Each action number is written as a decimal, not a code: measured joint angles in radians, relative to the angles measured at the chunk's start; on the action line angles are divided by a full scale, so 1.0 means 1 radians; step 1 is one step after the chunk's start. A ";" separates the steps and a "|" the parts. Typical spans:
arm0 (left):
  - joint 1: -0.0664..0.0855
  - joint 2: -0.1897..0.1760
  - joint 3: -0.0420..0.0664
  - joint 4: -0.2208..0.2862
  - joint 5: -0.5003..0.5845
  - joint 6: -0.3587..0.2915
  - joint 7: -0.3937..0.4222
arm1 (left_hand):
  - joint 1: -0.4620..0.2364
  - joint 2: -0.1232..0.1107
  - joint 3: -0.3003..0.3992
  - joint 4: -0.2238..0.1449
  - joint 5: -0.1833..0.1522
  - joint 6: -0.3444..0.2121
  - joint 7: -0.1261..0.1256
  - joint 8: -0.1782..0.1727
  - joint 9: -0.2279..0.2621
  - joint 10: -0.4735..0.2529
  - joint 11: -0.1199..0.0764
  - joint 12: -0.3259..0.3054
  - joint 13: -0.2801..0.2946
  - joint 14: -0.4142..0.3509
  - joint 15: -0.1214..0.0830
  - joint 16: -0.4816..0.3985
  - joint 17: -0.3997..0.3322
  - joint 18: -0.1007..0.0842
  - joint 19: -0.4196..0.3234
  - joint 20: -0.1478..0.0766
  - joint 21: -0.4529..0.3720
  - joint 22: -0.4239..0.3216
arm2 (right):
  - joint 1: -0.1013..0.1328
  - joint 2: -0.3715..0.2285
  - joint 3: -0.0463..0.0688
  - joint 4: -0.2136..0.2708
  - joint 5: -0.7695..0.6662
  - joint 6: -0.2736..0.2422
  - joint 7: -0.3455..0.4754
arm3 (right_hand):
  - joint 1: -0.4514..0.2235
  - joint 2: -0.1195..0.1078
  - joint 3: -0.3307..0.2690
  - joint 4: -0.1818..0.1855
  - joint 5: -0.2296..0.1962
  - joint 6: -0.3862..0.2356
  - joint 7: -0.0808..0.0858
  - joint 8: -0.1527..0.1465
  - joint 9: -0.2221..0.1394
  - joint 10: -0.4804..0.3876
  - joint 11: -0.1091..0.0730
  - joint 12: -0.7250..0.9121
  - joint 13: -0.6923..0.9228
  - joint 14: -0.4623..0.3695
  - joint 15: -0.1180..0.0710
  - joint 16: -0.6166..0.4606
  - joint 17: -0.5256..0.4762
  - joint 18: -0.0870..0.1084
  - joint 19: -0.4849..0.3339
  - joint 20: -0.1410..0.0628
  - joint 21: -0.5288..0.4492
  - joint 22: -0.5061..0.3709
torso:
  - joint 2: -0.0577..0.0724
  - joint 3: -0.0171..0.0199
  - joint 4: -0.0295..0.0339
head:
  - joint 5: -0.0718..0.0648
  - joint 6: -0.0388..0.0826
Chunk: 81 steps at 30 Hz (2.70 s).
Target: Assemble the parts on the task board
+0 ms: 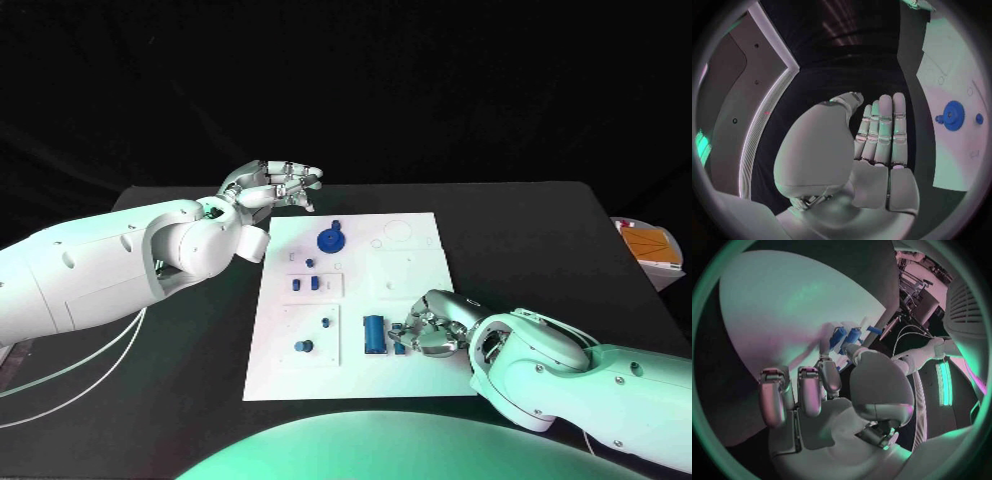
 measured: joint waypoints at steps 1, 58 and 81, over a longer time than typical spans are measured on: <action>0.000 0.000 0.000 0.000 0.000 0.000 0.000 | 0.000 0.000 0.000 0.000 0.000 0.000 0.000 0.000 0.000 0.000 0.000 0.000 0.000 0.000 0.000 0.000 0.000 0.000 0.000 0.000 0.000 0.000 | 0.000 0.000 0.000 0.000 -0.001 0.000 0.000 | -0.010 0.000 -0.015 0.000 -0.002 0.000 0.000 0.000 0.000 0.000 0.000 0.000 0.000 0.000 0.000 0.000 0.000 0.000 0.000 0.000 0.000 0.000 | 0.000 0.0000 0.0000 | 0.000 0.000; 0.000 -0.005 0.000 0.001 0.000 0.000 -0.004 | 0.000 0.000 0.000 0.000 0.000 0.000 0.000 0.000 0.000 0.000 0.000 0.000 0.000 0.000 0.000 0.000 0.000 0.000 0.000 0.000 0.000 0.000 | -0.009 -0.042 0.000 0.011 0.000 0.021 0.053 | 0.145 -0.010 -0.128 -0.009 -0.043 0.000 0.000 -0.004 -0.009 0.000 0.000 -0.004 0.000 0.000 0.000 0.000 0.000 0.000 0.000 0.000 0.000 0.000 | 0.000 0.0006 0.0007 | 0.005 0.000; 0.000 -0.001 -0.002 -0.013 0.000 0.000 -0.003 | 0.000 0.000 0.000 0.000 0.000 0.000 0.000 0.000 0.000 0.000 0.000 0.000 -0.001 0.000 0.000 0.000 -0.001 0.000 0.000 0.000 0.000 0.001 | 0.057 -0.087 0.005 -0.025 0.208 -0.126 0.316 | 0.232 0.003 -0.174 -0.012 0.006 -0.068 0.036 -0.053 -0.031 -0.071 0.027 -0.148 -0.032 0.000 0.012 -0.040 -0.009 0.017 0.002 0.009 -0.166 0.000 | -0.008 -0.0040 -0.0021 | -0.006 0.026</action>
